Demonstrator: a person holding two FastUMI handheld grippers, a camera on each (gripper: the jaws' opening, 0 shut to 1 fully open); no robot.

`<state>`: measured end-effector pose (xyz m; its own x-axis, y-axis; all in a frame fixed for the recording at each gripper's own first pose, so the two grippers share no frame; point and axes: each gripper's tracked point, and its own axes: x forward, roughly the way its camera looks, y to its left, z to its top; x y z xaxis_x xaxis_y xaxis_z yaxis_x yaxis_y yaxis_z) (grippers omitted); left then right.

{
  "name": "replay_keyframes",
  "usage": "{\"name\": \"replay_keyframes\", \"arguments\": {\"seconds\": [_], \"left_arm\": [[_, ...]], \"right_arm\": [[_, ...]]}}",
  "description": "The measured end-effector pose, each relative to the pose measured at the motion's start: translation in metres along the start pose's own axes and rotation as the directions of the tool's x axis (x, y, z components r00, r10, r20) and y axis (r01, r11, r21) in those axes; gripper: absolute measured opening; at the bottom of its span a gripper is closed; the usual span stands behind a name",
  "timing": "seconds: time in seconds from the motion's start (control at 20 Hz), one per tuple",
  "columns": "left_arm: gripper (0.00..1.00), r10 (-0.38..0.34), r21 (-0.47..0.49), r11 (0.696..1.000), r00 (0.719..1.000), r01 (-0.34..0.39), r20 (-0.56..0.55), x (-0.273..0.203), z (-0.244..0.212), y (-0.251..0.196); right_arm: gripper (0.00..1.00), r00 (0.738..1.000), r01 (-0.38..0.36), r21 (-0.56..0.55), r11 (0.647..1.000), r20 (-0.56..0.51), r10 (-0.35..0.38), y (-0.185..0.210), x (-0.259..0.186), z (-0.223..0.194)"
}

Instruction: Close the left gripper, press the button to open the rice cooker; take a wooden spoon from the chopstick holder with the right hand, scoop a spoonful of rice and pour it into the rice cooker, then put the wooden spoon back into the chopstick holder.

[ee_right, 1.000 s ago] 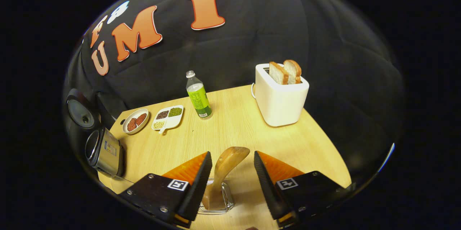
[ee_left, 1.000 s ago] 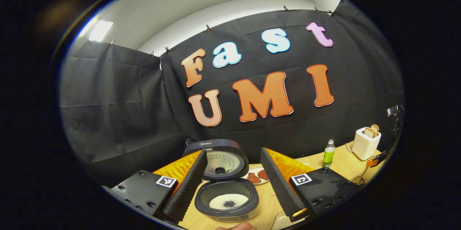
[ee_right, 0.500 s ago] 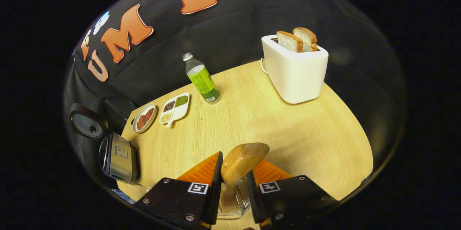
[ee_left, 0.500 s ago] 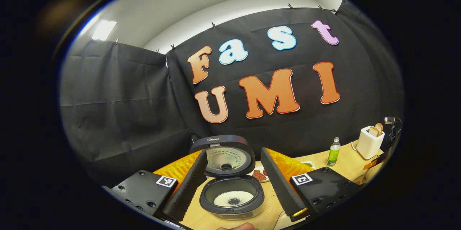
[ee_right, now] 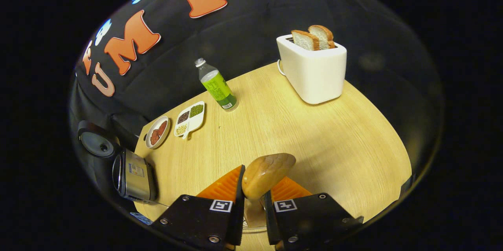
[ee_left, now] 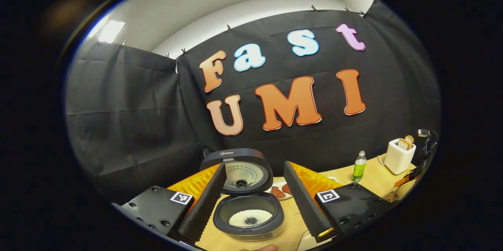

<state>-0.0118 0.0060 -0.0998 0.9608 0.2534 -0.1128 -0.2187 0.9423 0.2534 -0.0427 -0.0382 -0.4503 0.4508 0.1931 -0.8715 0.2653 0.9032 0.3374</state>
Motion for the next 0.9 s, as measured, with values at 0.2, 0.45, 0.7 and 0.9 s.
{"name": "replay_keyframes", "arguments": {"seconds": [0.2,0.45,0.7,0.9], "left_arm": [[0.99,-0.016,-0.004,1.0,1.0,0.016,0.008,0.0,0.001,-0.001],[0.99,-0.033,-0.013,0.999,0.999,0.033,0.014,0.0,0.002,-0.001],[0.99,-0.022,-0.013,1.0,1.0,0.022,0.019,-0.006,0.0,0.016],[1.0,-0.018,0.0,1.0,1.0,0.018,0.015,-0.006,-0.004,0.022]], "right_arm": [[0.19,0.999,-0.018,0.016,1.0,0.031,0.018,0.007,-0.015,-0.008],[0.22,0.997,-0.057,-0.03,0.998,0.047,0.058,0.026,-0.02,-0.017],[0.2,0.995,-0.009,0.011,1.0,0.1,0.008,0.02,-0.026,-0.018],[0.2,0.987,0.02,0.064,0.998,0.161,-0.03,0.015,-0.031,-0.019]]}}
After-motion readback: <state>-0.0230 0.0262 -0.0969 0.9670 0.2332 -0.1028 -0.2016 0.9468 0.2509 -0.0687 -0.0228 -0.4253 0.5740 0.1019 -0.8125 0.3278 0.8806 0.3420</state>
